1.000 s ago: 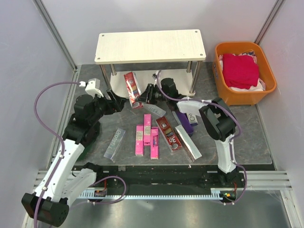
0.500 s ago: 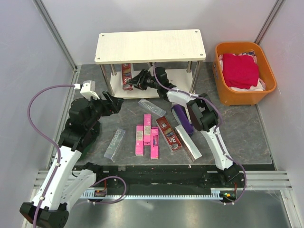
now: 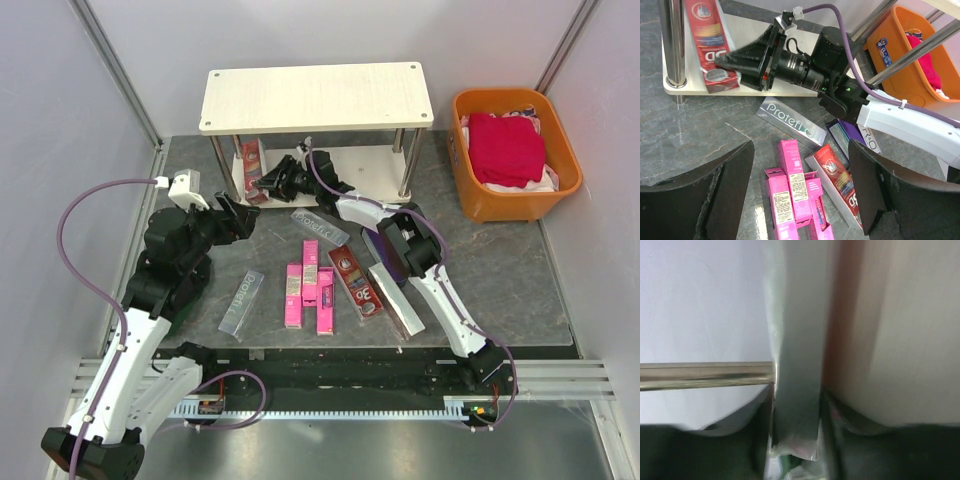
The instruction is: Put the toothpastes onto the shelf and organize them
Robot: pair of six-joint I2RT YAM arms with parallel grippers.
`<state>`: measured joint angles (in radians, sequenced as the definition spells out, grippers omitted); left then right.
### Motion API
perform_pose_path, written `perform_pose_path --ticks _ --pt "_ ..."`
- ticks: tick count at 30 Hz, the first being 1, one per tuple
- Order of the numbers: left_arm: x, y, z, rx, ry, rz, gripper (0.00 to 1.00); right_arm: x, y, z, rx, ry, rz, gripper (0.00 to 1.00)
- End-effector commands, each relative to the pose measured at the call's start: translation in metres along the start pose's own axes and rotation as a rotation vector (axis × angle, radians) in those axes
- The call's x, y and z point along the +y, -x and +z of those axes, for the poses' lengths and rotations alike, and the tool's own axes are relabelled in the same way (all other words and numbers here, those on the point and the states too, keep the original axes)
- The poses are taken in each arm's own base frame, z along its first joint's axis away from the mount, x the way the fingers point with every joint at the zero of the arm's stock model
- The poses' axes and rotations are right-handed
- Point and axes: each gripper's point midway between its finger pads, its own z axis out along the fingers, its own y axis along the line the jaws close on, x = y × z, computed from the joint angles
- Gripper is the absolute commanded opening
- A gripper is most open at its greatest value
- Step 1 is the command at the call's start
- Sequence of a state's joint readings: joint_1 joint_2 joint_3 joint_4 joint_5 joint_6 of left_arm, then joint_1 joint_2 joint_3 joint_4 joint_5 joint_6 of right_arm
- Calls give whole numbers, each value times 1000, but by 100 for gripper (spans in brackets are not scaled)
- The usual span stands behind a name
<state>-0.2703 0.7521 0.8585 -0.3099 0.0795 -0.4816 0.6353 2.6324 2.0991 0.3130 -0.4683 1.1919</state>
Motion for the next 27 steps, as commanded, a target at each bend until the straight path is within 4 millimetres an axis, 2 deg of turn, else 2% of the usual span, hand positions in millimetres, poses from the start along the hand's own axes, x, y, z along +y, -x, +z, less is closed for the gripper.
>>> perform_pose_path --ticks 1,2,3,5,8,18,20,26,27 --pt "-4 10 -5 -27 -7 -1 83 24 4 0 -23 41 -33 59" --pt "-4 9 -4 -22 -6 -3 83 28 6 -2 -27 40 -43 63" --pt "-4 9 -4 -22 -6 -2 83 21 3 -4 -21 16 -39 73" --pt "-4 8 -3 -18 -8 -3 83 21 4 -8 -32 -5 -71 85" --pt "-3 4 -1 -8 -6 -3 83 14 1 -14 -39 -57 -91 92" --pt "1 -4 3 13 -2 -1 83 -11 4 -33 -78 -218 -137 95" --pt "1 -4 4 17 -2 -2 83 -12 6 -37 -93 -255 -174 95" --pt "0 -9 10 38 -13 -3 83 -4 -4 -37 -103 -367 -328 94" --pt "0 -11 11 45 -16 -4 83 -7 0 -39 -123 -395 -346 94"
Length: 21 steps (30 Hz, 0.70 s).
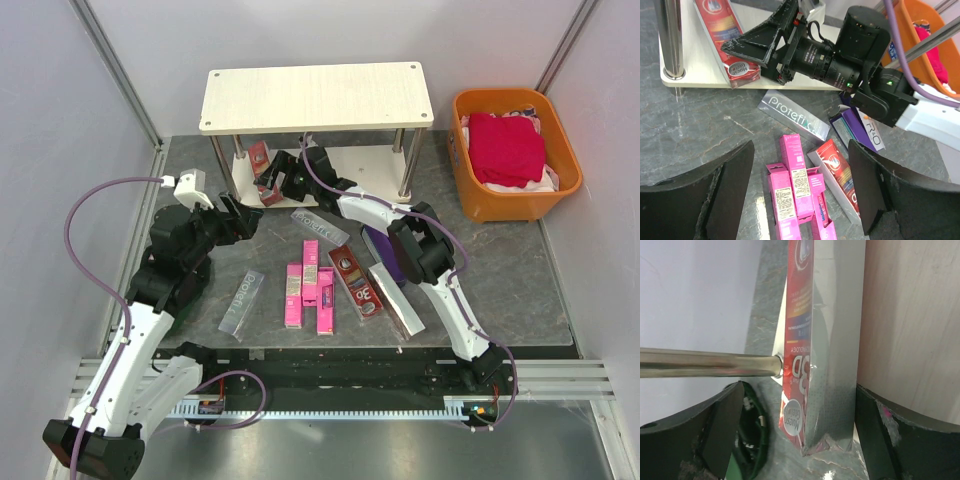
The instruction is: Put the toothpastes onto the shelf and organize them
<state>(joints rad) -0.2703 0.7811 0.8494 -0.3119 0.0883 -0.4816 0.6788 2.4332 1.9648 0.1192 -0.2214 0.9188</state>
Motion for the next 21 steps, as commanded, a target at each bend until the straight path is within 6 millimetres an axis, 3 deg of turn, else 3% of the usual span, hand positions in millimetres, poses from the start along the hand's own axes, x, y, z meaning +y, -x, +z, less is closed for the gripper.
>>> perform_pose_path --ticks 1,10,15,17,20,21 --pt "-5 0 4 7 -30 0 83 -17 -9 -13 7 -195 -139 94" --pt "-2 -7 9 32 -27 2 83 -29 -11 -23 -11 -306 -238 91" --pt "-2 -11 12 46 -28 -1 83 -20 -4 -36 -45 -303 -242 91" --pt "-3 -11 12 48 -36 -1 82 -26 -3 -39 -60 -317 -242 90" --pt "-4 -11 12 48 -39 0 82 -22 -1 -37 -80 -294 -233 88" --pt "-3 -11 12 49 -37 -1 82 -23 -3 -31 -75 -282 -218 82"
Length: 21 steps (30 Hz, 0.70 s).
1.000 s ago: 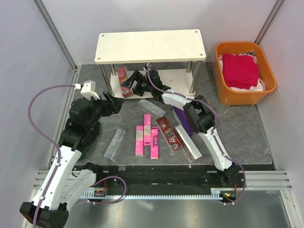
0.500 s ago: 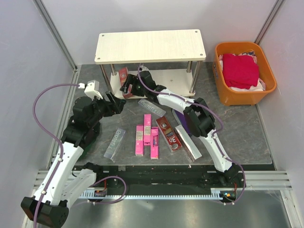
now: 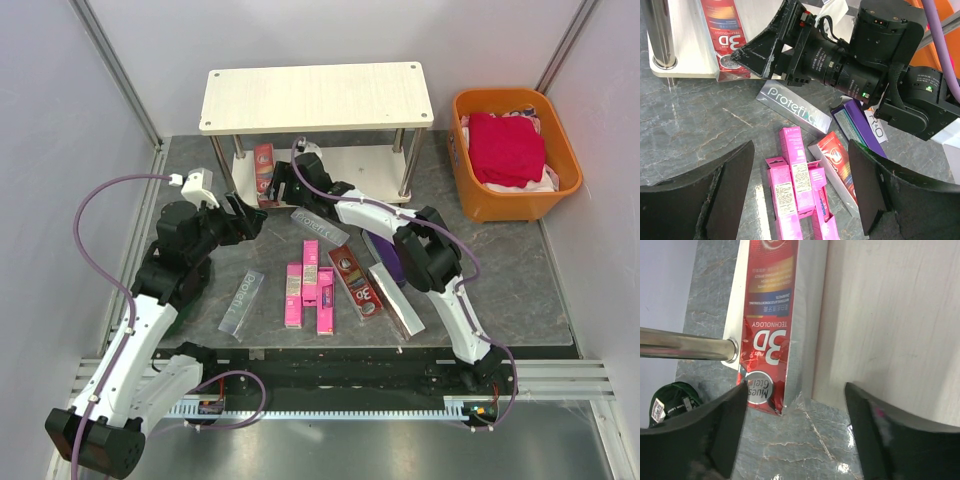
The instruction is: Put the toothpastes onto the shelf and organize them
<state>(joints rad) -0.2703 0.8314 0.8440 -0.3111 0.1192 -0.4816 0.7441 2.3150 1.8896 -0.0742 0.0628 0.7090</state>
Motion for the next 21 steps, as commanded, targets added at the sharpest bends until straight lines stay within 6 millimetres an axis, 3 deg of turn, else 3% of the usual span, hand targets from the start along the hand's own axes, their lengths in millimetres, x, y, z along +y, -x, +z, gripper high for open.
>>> perform_pose_path --ticks 1,8,12,16,21 --pt "-7 4 1 -14 -37 8 82 -3 3 2 -10 -5 11 79" --pt "-10 8 -4 -31 -51 11 82 7 -7 28 8 66 70 59" --pt "-11 9 -6 -37 -56 9 82 17 -8 35 21 116 87 57" --pt "-11 8 -7 -36 -55 9 82 9 -10 36 21 89 91 58" --pt "-10 7 -7 -33 -54 8 82 -3 -6 20 18 60 77 63"
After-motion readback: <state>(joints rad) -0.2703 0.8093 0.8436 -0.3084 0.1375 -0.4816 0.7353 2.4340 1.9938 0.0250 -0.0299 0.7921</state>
